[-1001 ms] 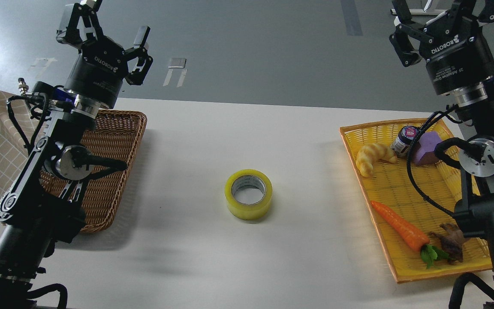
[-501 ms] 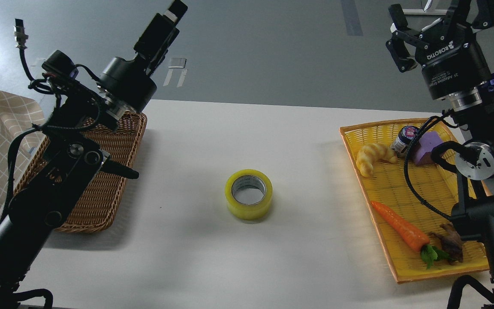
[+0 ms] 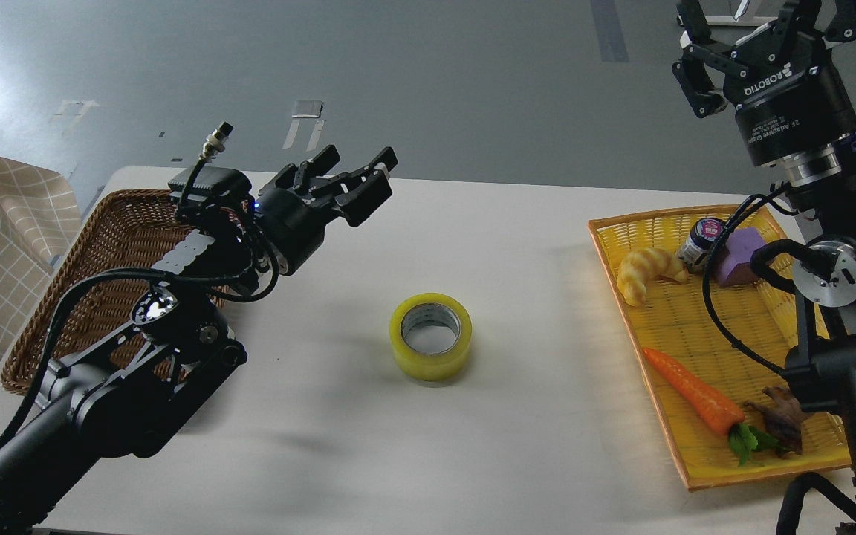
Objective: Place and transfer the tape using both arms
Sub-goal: 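Reach the left gripper toward the tape roll on the table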
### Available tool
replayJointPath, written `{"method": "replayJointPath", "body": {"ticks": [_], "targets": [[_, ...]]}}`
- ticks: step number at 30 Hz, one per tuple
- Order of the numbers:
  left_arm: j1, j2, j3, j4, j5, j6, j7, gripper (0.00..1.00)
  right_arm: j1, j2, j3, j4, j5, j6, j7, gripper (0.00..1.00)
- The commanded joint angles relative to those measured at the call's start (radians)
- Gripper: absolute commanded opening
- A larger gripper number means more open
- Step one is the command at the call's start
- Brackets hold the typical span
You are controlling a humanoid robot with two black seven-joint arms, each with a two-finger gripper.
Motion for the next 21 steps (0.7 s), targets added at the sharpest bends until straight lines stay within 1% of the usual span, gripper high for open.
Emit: {"method": "replayJointPath", "body": {"ticks": [1, 3, 8, 13, 16, 17, 18, 20, 21], "targets": [[0.061, 0.002, 0.015, 0.014, 0.04, 0.025, 0.003, 0.98, 0.022, -0.004, -0.005, 0.002, -0.002, 0.0, -0.003, 1.0], [0.114, -0.004, 0.013, 0.014, 0.04, 0.027, 0.004, 0.98, 0.037, -0.004, -0.005, 0.002, -0.002, 0.0, -0.003, 1.0], [0.178, -0.004, 0.021, 0.029, 0.04, 0.027, 0.015, 0.98, 0.057, -0.004, -0.006, -0.001, -0.002, 0.0, -0.003, 1.0], [0.182, -0.012, 0.022, 0.048, 0.04, 0.025, 0.052, 0.98, 0.055, -0.006, -0.006, -0.004, -0.002, 0.0, -0.003, 1.0], [0.176, -0.015, 0.042, 0.06, 0.04, 0.025, 0.066, 0.98, 0.055, -0.006, -0.006, -0.006, -0.002, 0.0, -0.005, 1.0], [0.17, -0.021, 0.058, 0.071, 0.04, 0.025, 0.076, 0.98, 0.055, -0.006, -0.006, -0.006, -0.002, 0.0, -0.003, 1.0], [0.167, -0.03, 0.064, 0.076, 0.04, 0.025, 0.083, 0.98, 0.057, -0.006, -0.006, -0.006, 0.0, 0.0, -0.003, 1.0], [0.152, -0.077, 0.068, 0.094, 0.04, 0.025, 0.109, 0.98, 0.057, -0.006, -0.006, -0.006, -0.002, 0.0, -0.005, 1.0], [0.152, -0.088, 0.068, 0.095, 0.04, 0.024, 0.11, 0.98, 0.057, -0.006, -0.008, -0.006, -0.002, 0.0, -0.003, 1.0]]}}
